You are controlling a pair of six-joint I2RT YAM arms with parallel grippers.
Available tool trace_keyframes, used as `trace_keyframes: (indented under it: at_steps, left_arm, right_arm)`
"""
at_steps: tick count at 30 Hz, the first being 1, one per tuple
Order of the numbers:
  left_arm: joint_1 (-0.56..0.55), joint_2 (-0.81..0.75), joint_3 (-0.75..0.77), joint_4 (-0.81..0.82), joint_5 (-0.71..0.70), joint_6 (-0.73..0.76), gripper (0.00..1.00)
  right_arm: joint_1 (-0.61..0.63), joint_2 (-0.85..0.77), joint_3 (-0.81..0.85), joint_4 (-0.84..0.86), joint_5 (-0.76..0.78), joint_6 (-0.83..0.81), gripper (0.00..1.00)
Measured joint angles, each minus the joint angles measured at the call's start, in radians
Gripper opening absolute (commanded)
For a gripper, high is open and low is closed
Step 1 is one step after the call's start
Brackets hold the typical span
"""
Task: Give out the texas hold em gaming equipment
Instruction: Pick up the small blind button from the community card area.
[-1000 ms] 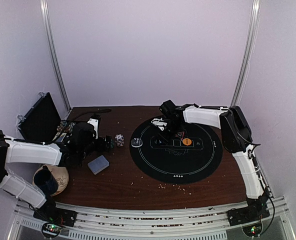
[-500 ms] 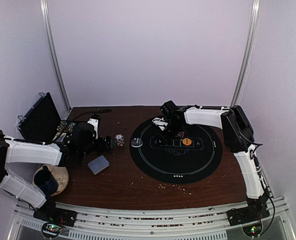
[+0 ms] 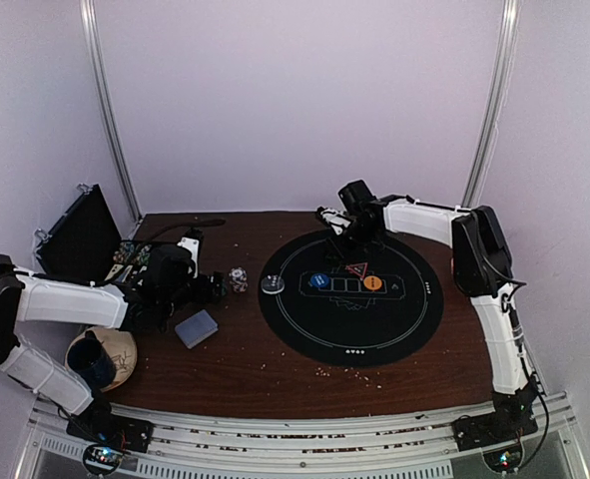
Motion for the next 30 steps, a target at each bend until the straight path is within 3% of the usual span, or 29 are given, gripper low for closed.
trace_keyframes:
  at_steps: [5, 17, 30]
  left_arm:
    - [0.000, 0.000, 0.000, 0.000, -0.004, 0.001, 0.98]
    - [0.000, 0.000, 0.000, 0.000, -0.004, 0.005, 0.98]
    - [0.000, 0.000, 0.000, 0.000, -0.006, 0.007, 0.98]
  right_arm:
    - [0.023, -0.006, -0.010, -0.010, -0.055, -0.026, 0.73]
    - [0.082, 0.021, 0.032, -0.160, -0.039, -0.069, 0.70]
    - [0.100, 0.064, 0.056, -0.199, 0.016, -0.093, 0.65]
